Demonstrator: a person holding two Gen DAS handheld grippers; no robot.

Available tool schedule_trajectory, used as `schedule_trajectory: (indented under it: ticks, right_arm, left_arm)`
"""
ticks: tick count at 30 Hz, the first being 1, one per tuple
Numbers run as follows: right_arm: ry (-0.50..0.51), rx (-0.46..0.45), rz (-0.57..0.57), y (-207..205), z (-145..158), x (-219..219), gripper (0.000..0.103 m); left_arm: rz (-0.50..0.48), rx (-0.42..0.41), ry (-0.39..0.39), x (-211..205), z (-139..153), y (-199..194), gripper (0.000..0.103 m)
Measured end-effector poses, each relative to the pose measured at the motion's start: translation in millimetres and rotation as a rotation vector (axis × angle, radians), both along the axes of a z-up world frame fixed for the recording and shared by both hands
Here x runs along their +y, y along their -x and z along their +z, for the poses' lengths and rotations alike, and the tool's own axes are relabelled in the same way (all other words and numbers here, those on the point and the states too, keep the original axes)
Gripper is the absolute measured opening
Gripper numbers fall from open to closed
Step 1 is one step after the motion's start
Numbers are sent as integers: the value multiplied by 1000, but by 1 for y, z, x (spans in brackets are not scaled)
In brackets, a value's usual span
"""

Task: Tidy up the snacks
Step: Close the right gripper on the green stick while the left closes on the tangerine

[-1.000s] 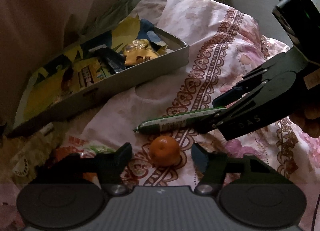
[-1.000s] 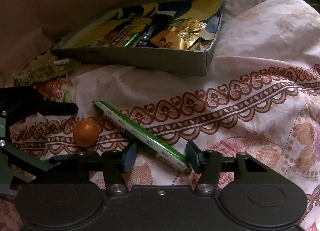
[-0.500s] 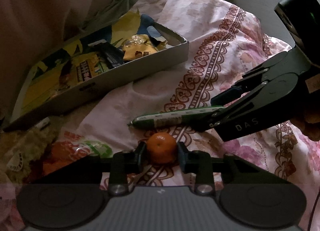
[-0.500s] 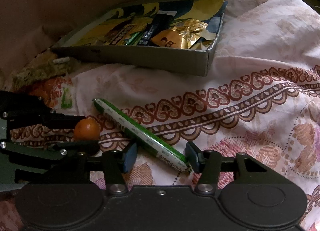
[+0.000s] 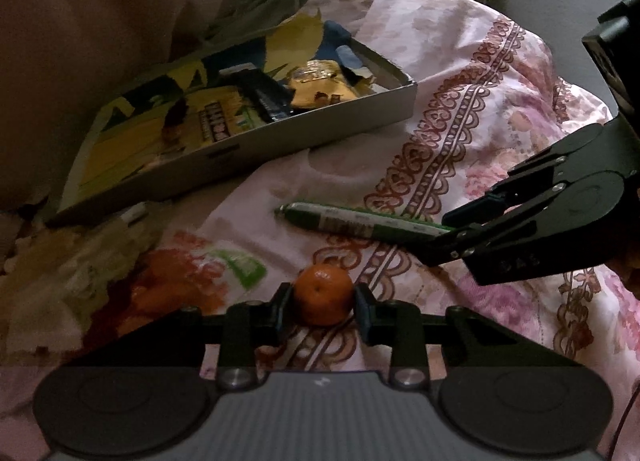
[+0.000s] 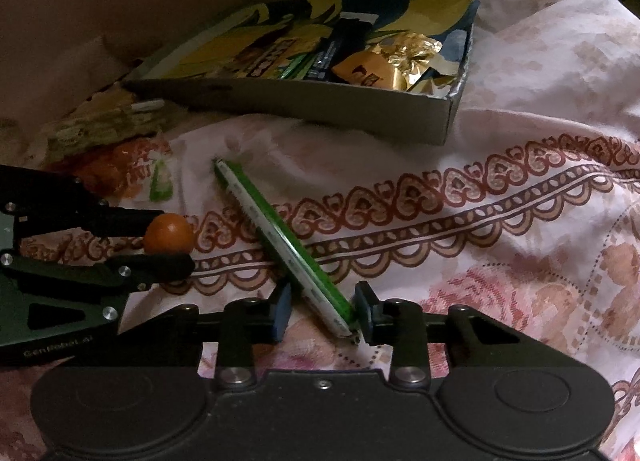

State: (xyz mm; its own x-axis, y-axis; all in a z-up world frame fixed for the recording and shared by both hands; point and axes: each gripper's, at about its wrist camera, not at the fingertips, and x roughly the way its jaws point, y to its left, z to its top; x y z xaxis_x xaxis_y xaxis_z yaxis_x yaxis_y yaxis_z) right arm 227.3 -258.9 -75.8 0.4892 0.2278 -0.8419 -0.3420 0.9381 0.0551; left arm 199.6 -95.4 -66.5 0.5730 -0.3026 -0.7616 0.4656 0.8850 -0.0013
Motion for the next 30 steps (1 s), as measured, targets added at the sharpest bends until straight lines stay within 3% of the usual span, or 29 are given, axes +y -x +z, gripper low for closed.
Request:
schedule_trajectory:
  ticks: [10, 19, 30]
  right_arm:
    - [-69, 50, -11, 14, 6, 11, 28]
    - [-37, -4, 27, 17, 2, 26, 30]
    - [-8, -55, 25, 18, -2, 37, 36]
  left_arm:
    - [68, 13, 19, 22, 5, 12, 36]
    - [125, 11, 113, 39, -3, 15, 36]
    - [139, 6, 123, 38, -4, 14, 36]
